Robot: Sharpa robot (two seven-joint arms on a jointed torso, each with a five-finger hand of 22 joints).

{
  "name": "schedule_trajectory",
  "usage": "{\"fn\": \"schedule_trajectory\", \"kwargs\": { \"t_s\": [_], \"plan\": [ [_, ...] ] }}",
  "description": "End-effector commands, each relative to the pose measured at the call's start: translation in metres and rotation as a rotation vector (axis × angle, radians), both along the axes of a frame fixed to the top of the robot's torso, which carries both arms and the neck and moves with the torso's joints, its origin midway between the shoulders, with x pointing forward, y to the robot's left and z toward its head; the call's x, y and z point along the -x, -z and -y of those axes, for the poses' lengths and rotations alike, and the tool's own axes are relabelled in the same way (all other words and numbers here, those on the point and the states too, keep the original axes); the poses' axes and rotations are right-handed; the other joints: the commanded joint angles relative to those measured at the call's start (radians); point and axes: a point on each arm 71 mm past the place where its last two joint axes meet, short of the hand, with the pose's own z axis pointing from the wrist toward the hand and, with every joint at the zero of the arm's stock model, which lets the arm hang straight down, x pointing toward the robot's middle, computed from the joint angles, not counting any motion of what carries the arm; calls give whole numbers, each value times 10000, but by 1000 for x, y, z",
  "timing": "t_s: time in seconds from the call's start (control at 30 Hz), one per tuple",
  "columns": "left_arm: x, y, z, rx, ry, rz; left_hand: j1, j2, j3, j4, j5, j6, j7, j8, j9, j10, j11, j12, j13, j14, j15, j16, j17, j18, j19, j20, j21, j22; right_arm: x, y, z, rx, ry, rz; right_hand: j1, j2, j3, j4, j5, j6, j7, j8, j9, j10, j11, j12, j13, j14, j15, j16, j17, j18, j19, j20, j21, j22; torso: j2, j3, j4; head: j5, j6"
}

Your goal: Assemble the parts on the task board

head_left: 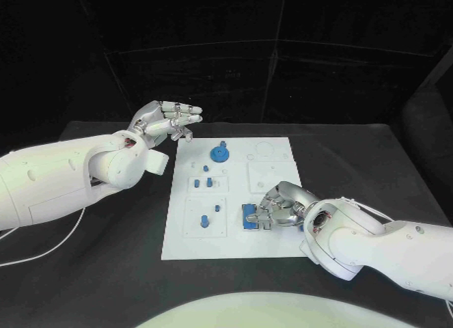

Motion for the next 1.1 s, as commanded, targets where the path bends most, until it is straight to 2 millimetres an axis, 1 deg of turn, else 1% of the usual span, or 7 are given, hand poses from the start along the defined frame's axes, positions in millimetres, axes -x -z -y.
{"fn": "schedule_trajectory", "kwargs": {
  "t_s": [0.03, 0.2, 0.5, 0.67, 0.83, 1.03, 1.1],
  "plan": [
    [0, -1, 1, 76, 82, 25, -62, 76, -37, -35, 25, -10, -4, 68, -10, -79, 10, 27, -2, -71, -1, -35, -9, 137, -62, 9, -50, -8, -2, -1, -2, 217, -305, 309, 110, 48, -10, -92, 37, 34, -51, 65, 20, 56, -55, 68, 4, 610, -54, 32, 271, -37, 26, -20, 24, 565, 1, -7, 17, -37, 20],
    [0, -1, 1, 73, 74, 25, -62, 76, -37, -35, 25, -10, -4, 68, -10, -79, 10, 27, -2, -71, -1, -35, -9, 137, -62, 9, -50, -8, -4, 0, 0, 411, -296, 329, 218, 145, -17, -173, 66, 63, -74, 110, 42, 70, -75, 77, 25, 615, -69, 46, 300, -42, 40, -32, 37, 590, 11, -6, 16, -30, 14],
    [0, -1, 1, 70, 64, 29, -62, 76, -37, -35, 25, -10, -4, 68, -10, -79, 10, 27, -2, -71, -1, -35, -9, 137, -62, 9, -50, -8, -5, 0, 3, 846, -423, 573, 665, 339, 23, -498, 42, 92, -127, 184, 77, 87, -125, 71, 61, 623, -112, 66, 355, -52, 63, -72, 59, 636, 4, -4, -1, -25, -3],
    [0, -1, 0, 66, 55, 28, -62, 76, -37, -35, 25, -10, -4, 68, -10, -79, 10, 27, -2, -71, -1, -35, -9, 137, -62, 9, -50, -8, -5, 0, 4, 986, -532, 681, 694, 361, 26, -521, 38, 101, -133, 192, 80, 94, -130, 81, 73, 628, -114, 80, 379, -58, 76, -75, 71, 659, 8, 6, 6, -25, -13],
    [0, -1, 0, 64, 48, 28, -62, 76, -37, -35, 25, -10, -4, 68, -10, -79, 10, 27, -2, -71, -1, -35, -9, 137, -62, 9, -50, -8, -4, -1, 4, 1041, -643, 702, 734, 337, 2, -569, 23, 114, -139, 204, 85, 98, -135, 80, 78, 627, -119, 78, 380, -59, 79, -79, 74, 666, 4, -1, 12, -35, -32],
    [0, -1, -1, 58, 27, 33, -62, 76, -37, -35, 25, -10, -4, 68, -10, -79, 10, 27, -2, -71, -1, -35, -9, 137, -62, 9, -50, -8, -4, -2, 5, 1074, -673, 853, 761, 311, -20, -605, 15, 111, -138, 206, 85, 97, -136, 74, 78, 627, -121, 76, 379, -59, 76, -82, 73, 664, -2, -7, -7, -45, -8],
    [0, -1, -1, 60, 31, 35, -62, 76, -37, -35, 25, -10, -4, 68, -10, -79, 10, 27, -2, -71, -1, -35, -9, 137, -62, 9, -50, -8, -4, -2, 5, 1029, -674, 937, 759, 313, -22, -604, 17, 111, -137, 206, 85, 100, -136, 79, 83, 627, -122, 79, 384, -60, 80, -83, 76, 670, 3, -6, -2, -43, -4]
  ]
}}
